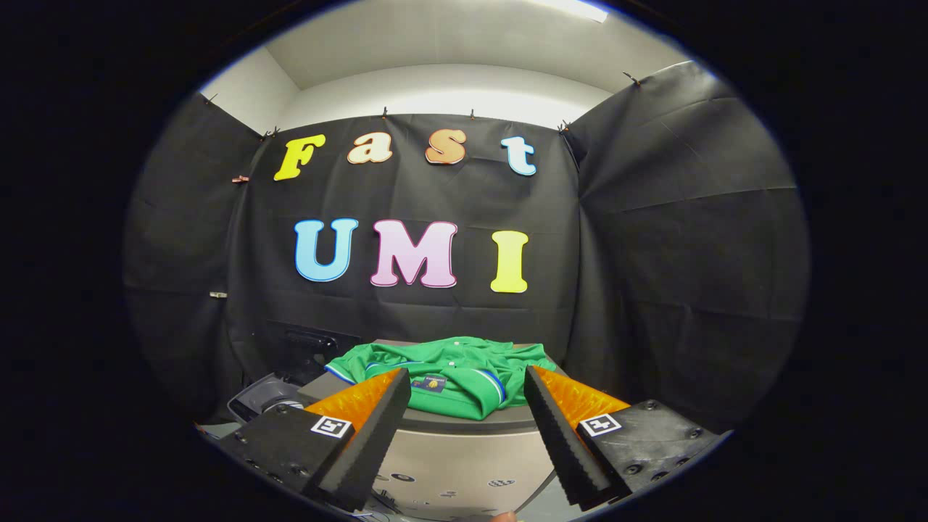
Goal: Put the clothes into the washing machine and then close the washing machine lid.
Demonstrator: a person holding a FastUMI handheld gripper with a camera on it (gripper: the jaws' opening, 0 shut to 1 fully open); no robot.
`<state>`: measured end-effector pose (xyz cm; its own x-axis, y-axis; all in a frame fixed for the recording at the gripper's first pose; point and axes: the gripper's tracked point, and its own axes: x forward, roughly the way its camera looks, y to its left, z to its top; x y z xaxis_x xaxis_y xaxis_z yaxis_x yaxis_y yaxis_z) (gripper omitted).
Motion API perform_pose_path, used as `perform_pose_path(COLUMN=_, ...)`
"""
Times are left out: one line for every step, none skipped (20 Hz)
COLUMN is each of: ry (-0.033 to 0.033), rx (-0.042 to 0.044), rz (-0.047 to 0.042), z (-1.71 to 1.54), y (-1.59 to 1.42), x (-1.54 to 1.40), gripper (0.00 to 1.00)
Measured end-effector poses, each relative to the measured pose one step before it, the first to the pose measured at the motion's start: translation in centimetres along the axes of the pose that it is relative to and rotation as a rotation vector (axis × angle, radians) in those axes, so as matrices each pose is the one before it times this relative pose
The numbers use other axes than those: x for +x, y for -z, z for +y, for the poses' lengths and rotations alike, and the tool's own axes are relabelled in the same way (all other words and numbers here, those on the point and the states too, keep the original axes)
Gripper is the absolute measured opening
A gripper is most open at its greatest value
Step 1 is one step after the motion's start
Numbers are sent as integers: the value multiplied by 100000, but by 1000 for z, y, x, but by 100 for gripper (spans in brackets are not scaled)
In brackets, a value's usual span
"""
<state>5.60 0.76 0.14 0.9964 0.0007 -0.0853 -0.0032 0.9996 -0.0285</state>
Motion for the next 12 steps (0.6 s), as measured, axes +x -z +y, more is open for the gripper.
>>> perform_pose_path(ry=1075, rx=1180, rz=1064, z=-86, y=-187, x=962, gripper=98)
perform_pose_path(ry=278, rx=783, rz=2076, z=63, y=73, x=896, gripper=98)
perform_pose_path(ry=-442, rx=1052, rz=1771, z=190, y=-168, x=932, gripper=98)
perform_pose_path(ry=-502, rx=1659, rz=955, z=209, y=-507, x=1037, gripper=99)
perform_pose_path(ry=117, rx=1462, rz=1140, z=93, y=-522, x=1093, gripper=98)
perform_pose_path(ry=136, rx=436, rz=881, z=-16, y=-308, x=1231, gripper=98)
perform_pose_path(ry=1069, rx=-1036, rz=585, z=-132, y=-460, x=1125, gripper=98)
perform_pose_path(ry=1743, rx=-2474, rz=654, z=-189, y=-293, x=1223, gripper=99)
perform_pose_path(ry=955, rx=-2819, rz=1074, z=-5, y=-149, x=1144, gripper=98)
perform_pose_path(ry=-427, rx=-2024, rz=1917, z=516, y=26, x=1048, gripper=98)
perform_pose_path(ry=-1215, rx=-499, rz=3254, z=749, y=169, x=1058, gripper=98)
perform_pose_path(ry=-2127, rx=424, rz=4185, z=916, y=519, x=1118, gripper=98)
